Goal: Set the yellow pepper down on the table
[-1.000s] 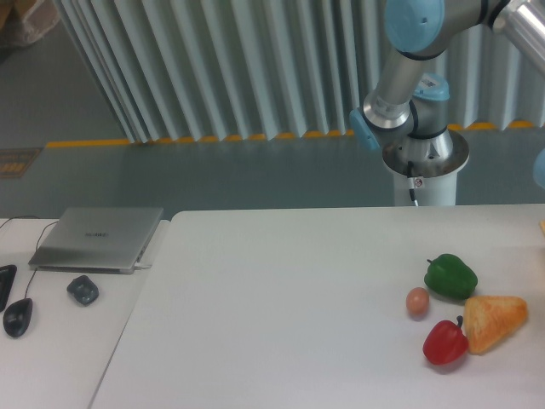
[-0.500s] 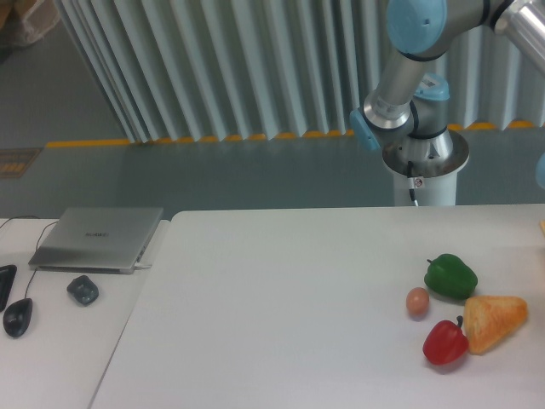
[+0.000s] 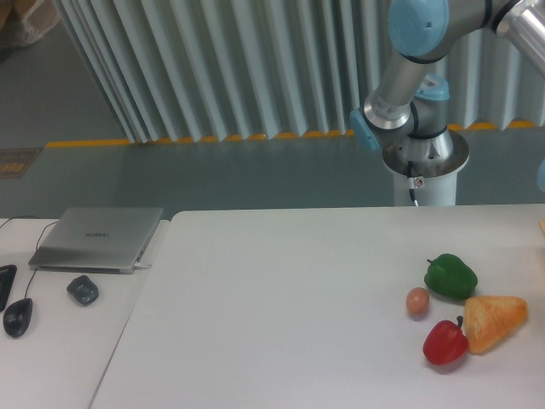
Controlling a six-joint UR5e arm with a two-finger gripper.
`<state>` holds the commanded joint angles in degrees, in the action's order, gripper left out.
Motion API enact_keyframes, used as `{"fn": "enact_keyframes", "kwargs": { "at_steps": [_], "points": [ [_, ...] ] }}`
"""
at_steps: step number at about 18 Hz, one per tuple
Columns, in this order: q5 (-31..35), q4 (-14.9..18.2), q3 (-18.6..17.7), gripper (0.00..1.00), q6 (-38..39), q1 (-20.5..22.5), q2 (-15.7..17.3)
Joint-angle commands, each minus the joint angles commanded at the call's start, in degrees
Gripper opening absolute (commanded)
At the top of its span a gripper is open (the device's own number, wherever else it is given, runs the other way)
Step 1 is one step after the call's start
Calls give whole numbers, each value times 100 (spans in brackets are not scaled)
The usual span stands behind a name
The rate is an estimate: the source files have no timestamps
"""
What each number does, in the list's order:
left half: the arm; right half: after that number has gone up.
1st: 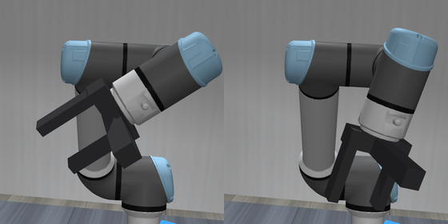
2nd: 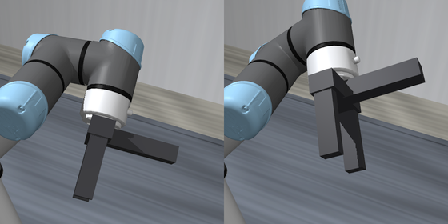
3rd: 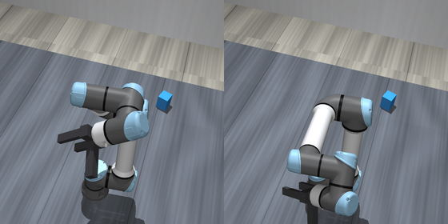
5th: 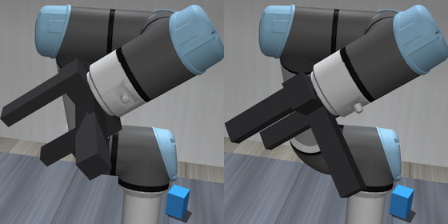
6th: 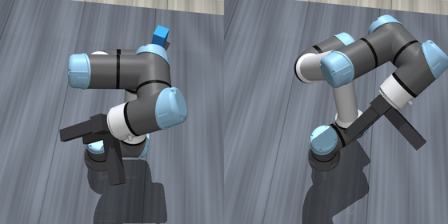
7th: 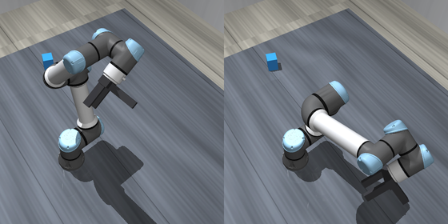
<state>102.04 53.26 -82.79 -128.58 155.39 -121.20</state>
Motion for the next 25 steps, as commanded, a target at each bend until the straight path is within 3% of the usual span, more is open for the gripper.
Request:
{"fn": "enact_keyframes", "kwargs": {
  "at_steps": [18, 19, 23, 24, 25],
  "points": [
    [0, -9, 17, 98, 9, -9, -61],
    [0, -17, 18, 92, 9, -9, -70],
    [0, -18, 18, 88, -9, -9, -70],
    [0, -18, 18, 78, 0, 0, -70],
    [0, -18, 18, 74, 0, -9, -62]
  ]
}}
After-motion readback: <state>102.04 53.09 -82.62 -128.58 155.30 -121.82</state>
